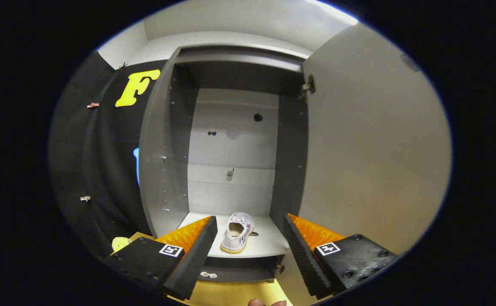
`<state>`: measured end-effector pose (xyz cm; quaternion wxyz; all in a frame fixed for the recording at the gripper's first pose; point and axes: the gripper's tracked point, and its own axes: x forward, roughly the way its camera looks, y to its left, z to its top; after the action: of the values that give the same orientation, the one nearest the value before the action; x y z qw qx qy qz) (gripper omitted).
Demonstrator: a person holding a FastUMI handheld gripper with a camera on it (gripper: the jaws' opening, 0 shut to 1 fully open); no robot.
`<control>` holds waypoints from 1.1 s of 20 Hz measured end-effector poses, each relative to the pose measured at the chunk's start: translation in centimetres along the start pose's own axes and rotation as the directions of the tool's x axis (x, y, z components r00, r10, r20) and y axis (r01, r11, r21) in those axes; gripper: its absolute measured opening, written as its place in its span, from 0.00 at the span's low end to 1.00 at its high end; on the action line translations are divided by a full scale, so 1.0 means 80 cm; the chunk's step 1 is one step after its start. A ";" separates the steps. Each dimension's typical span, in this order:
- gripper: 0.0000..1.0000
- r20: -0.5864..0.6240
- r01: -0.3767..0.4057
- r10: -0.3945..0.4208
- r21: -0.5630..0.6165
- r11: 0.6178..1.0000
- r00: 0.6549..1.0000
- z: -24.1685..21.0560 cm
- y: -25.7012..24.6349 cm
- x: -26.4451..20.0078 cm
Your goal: Open the shoe cabinet door, grab the shoes and put them into the shoe cabinet, then close the shoe cabinet door.
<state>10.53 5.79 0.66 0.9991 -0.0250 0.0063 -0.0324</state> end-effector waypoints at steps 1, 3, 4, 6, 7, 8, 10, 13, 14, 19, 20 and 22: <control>0.98 0.005 0.000 0.000 0.009 1.000 1.000 0.005 -0.006 -0.024; 0.97 0.024 -0.008 0.007 0.032 0.999 1.000 0.017 -0.014 -0.073; 0.97 0.031 -0.009 0.008 0.028 1.000 0.999 0.022 -0.022 -0.099; 0.97 0.049 0.000 0.000 0.012 1.000 0.999 0.027 -0.038 -0.136; 0.97 0.050 0.002 -0.002 0.005 1.000 0.999 0.028 -0.046 -0.158; 0.97 0.048 0.009 -0.009 -0.006 1.000 0.999 0.029 -0.056 -0.177; 0.97 0.039 0.044 -0.043 -0.017 0.999 0.998 0.032 -0.088 -0.207; 0.97 0.018 0.118 -0.118 -0.006 0.993 0.993 0.027 -0.141 -0.248; 0.97 0.012 0.150 -0.150 -0.010 0.989 0.989 0.025 -0.163 -0.259; 0.97 -0.030 0.296 -0.295 0.014 0.955 0.955 0.003 -0.271 -0.276; 0.97 -0.042 0.314 -0.314 0.011 0.949 0.949 -0.003 -0.288 -0.268; 0.97 -0.059 0.344 -0.344 -0.004 0.939 0.937 -0.012 -0.321 -0.248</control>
<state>-10.92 -18.53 1.21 0.9775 -0.0216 0.0311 -0.2073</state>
